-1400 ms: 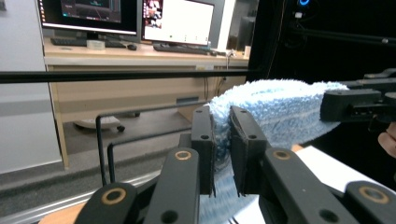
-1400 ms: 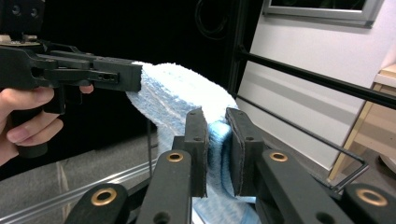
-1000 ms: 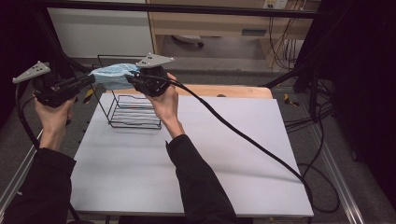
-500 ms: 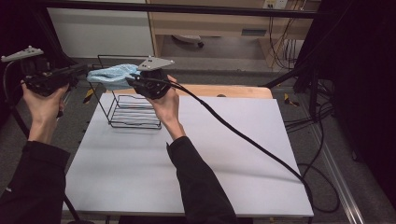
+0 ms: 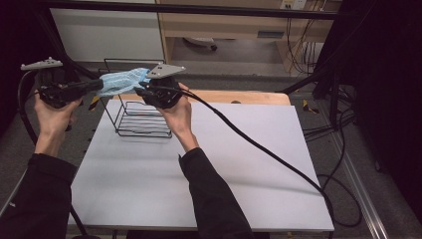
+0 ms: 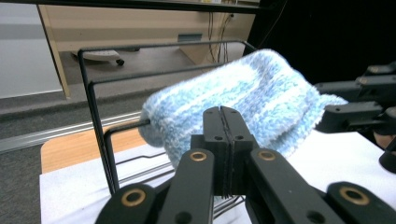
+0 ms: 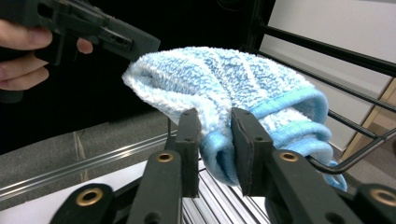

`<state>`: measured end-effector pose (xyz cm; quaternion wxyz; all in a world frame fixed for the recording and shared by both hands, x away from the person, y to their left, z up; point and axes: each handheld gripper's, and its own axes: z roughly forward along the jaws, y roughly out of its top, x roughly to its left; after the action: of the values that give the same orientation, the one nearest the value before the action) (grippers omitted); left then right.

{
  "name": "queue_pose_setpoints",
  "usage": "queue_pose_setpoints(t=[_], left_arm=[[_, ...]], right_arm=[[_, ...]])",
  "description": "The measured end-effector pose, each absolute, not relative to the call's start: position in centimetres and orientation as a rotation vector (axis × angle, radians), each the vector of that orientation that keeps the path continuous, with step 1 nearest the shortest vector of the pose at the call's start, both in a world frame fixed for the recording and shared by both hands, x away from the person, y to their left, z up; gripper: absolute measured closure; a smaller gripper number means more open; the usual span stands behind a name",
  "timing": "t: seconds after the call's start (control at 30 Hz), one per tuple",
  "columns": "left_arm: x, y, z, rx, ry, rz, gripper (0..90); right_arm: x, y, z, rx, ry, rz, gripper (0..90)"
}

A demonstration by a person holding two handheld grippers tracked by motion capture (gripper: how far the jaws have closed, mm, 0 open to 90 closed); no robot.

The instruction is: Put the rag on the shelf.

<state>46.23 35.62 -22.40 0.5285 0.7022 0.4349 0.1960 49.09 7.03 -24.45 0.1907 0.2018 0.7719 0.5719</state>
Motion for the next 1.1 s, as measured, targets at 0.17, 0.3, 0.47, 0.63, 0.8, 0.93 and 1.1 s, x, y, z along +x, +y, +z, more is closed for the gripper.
queue_pose_setpoints(t=[0.17, 0.3, 0.47, 0.63, 0.8, 0.93, 1.1], left_arm=[[46.1, 35.6, -23.1, 1.697, 1.037, 0.472, 89.5], [46.0, 35.4, -23.7, 1.714, 1.035, 0.485, 89.5], [46.0, 35.4, -24.0, 1.722, 1.033, 0.494, 89.5], [46.0, 35.4, -24.2, 1.717, 1.021, 0.499, 89.5], [45.8, 35.4, -24.7, 1.72, 1.009, 0.502, 89.5], [45.9, 35.2, -25.2, 1.73, 1.012, 0.519, 89.5], [46.1, 35.0, -26.0, 1.735, 1.015, 0.526, 89.5]], right_arm=[[48.8, 7.0, -24.2, 0.574, 2.192, 1.604, 64.2], [48.4, 6.7, -23.6, 0.587, 2.187, 1.629, 59.7], [48.2, 6.7, -22.2, 0.603, 2.162, 1.675, 61.7], [48.6, 7.7, -22.0, 0.667, 2.209, 1.657, 83.3], [49.2, 7.6, -23.3, 0.716, 2.244, 1.618, 90.0], [49.5, 7.2, -24.6, 0.748, 2.26, 1.601, 90.0], [49.8, 7.2, -26.0, 0.762, 2.27, 1.573, 90.0]])
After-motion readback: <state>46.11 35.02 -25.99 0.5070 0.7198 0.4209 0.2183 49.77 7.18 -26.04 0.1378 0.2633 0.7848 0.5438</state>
